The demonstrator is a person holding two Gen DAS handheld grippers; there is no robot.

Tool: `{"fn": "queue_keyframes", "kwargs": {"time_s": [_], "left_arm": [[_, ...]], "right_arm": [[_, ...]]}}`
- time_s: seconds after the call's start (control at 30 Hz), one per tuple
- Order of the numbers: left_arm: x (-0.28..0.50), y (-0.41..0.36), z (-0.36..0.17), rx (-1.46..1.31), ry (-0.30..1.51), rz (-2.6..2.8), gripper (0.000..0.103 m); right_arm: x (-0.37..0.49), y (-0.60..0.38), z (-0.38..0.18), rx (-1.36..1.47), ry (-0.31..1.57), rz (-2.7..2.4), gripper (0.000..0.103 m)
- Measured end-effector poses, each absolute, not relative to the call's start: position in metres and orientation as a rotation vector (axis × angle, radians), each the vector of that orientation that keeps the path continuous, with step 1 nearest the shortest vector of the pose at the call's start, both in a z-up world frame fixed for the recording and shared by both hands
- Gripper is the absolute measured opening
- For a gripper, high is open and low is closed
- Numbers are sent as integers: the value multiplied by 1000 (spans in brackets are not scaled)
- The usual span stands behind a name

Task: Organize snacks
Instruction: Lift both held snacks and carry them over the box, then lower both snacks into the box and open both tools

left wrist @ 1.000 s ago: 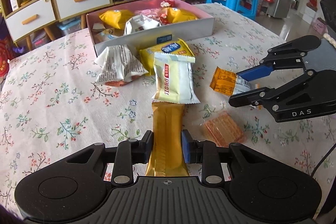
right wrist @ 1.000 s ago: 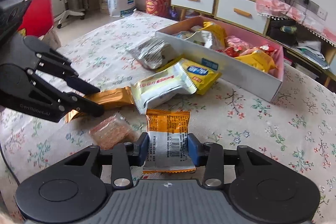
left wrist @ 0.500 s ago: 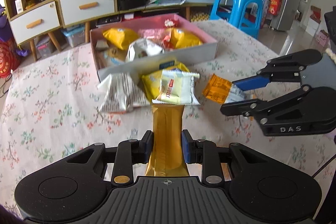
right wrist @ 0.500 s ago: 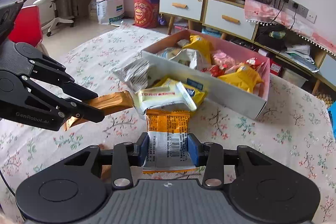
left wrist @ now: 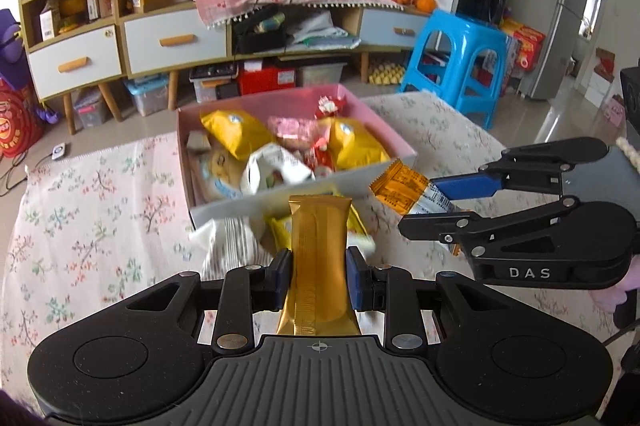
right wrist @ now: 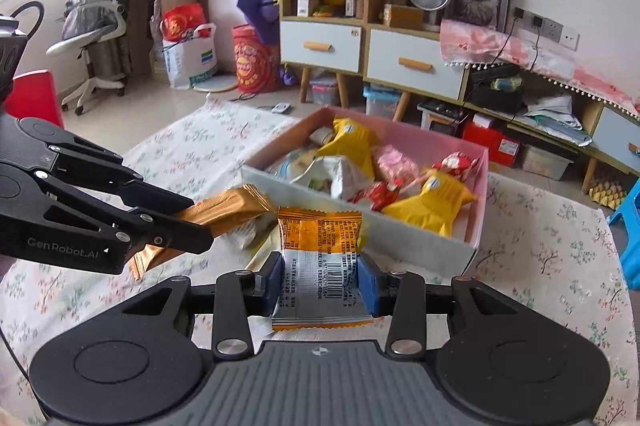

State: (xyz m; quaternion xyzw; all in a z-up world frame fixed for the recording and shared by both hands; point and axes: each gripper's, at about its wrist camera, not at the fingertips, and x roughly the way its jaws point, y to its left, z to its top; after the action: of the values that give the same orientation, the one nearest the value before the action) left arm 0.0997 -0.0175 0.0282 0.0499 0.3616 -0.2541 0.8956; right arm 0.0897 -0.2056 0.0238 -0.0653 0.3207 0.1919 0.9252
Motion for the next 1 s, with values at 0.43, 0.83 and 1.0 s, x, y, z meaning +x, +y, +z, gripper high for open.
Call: {"fn": "queue_keyframes", "kwargs": {"time_s": [0.43, 0.83, 1.0], "left_arm": [[133, -28, 33, 81, 746, -402, 26], [175, -28, 22, 29, 764, -267, 26], [191, -31, 13, 22, 757, -227, 26]], "right_arm": [[118, -203, 34, -82, 651, 261, 28], [156, -205, 30, -27, 665, 165, 28], [173, -213, 27, 39, 680, 140, 28]]}}
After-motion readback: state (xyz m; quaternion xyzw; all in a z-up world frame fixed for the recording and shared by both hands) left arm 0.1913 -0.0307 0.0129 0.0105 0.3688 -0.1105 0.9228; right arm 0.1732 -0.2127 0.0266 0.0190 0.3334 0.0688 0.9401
